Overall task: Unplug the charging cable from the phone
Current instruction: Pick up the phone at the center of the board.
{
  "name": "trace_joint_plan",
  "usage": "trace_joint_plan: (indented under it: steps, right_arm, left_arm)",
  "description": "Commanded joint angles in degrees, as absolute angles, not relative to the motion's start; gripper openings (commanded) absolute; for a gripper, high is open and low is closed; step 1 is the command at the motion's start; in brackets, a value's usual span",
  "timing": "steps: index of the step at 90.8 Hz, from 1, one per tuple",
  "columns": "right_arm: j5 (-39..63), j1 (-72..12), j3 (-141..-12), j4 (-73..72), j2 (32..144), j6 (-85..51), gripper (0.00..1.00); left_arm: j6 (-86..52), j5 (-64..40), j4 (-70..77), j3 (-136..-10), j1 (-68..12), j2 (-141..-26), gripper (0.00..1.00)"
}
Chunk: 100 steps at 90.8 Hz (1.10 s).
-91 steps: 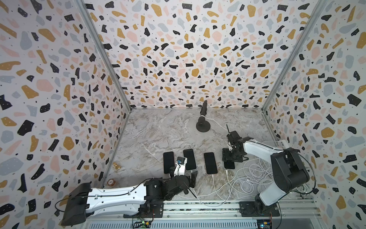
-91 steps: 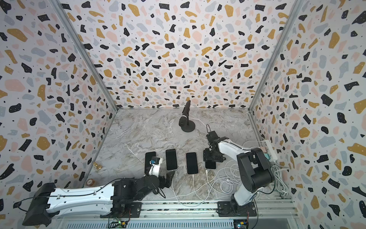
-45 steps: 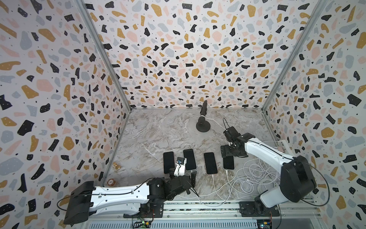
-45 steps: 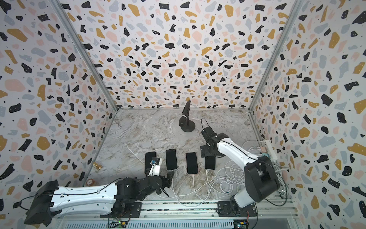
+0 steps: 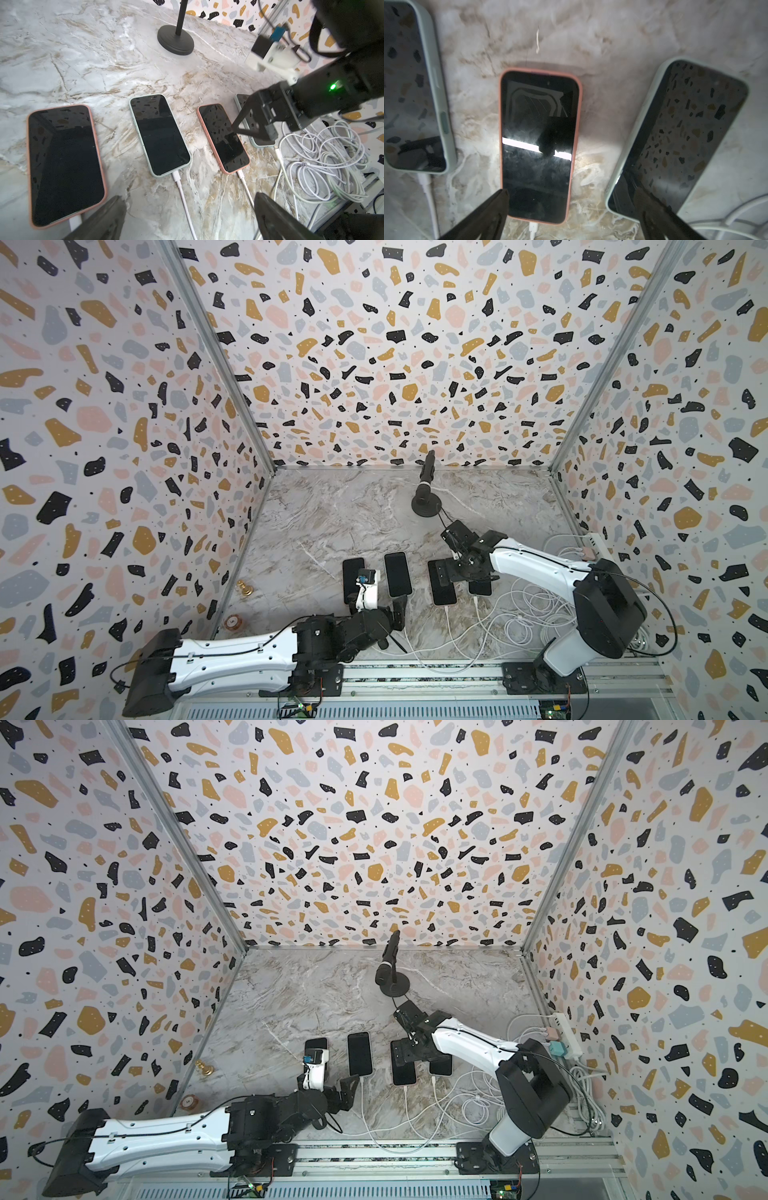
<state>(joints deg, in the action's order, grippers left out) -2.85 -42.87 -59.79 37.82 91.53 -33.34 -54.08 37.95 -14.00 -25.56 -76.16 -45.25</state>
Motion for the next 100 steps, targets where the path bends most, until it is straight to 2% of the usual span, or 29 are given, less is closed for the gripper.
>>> trace_joint_plan:
  steps: [1,30,75,100]
  right_arm:
    - [-4.77,-45.29,-62.38,38.15,91.66,-35.82,0.99]
    - [-5.67,-48.20,-65.26,38.76,98.48,-38.24,0.99]
    - [-6.55,-49.70,-65.46,38.35,103.05,-42.59,0.99]
    - [-6.42,-49.74,-63.85,36.98,103.67,-44.20,0.85]
  left_arm:
    - [-54.95,39.82,-16.15,-24.02,-75.76,-43.91,1.00]
    - [-55.51,38.89,-16.41,-23.00,-75.76,-43.51,1.00]
    - [-54.68,39.03,-14.48,-21.91,-75.81,-42.96,1.00]
    - [-55.54,38.50,-12.49,-20.80,-75.76,-43.82,1.00]
